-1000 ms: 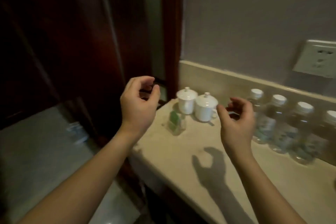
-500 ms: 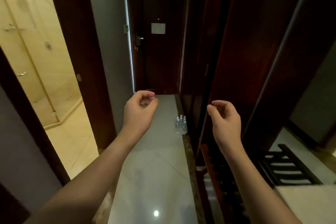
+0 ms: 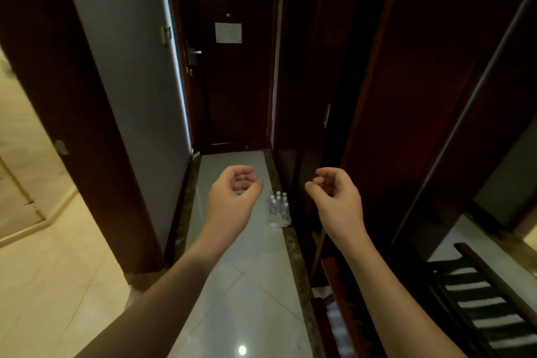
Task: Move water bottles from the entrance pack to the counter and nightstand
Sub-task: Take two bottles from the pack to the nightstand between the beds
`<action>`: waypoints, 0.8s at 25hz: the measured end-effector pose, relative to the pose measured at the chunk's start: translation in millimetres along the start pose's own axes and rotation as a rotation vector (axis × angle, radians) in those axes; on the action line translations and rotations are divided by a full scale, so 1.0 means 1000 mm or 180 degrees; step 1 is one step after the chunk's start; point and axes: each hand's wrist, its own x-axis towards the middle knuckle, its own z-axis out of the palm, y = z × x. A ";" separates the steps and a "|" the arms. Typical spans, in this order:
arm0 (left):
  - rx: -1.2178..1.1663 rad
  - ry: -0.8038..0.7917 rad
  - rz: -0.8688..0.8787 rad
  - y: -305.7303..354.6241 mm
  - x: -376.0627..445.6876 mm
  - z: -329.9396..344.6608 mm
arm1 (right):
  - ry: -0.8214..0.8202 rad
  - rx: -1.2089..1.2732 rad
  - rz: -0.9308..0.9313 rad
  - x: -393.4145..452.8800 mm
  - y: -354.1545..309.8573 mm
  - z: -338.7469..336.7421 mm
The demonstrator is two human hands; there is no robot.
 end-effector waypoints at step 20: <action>0.0382 0.0158 -0.0121 -0.182 0.481 0.143 | -0.0592 0.0087 0.0086 0.513 0.163 0.191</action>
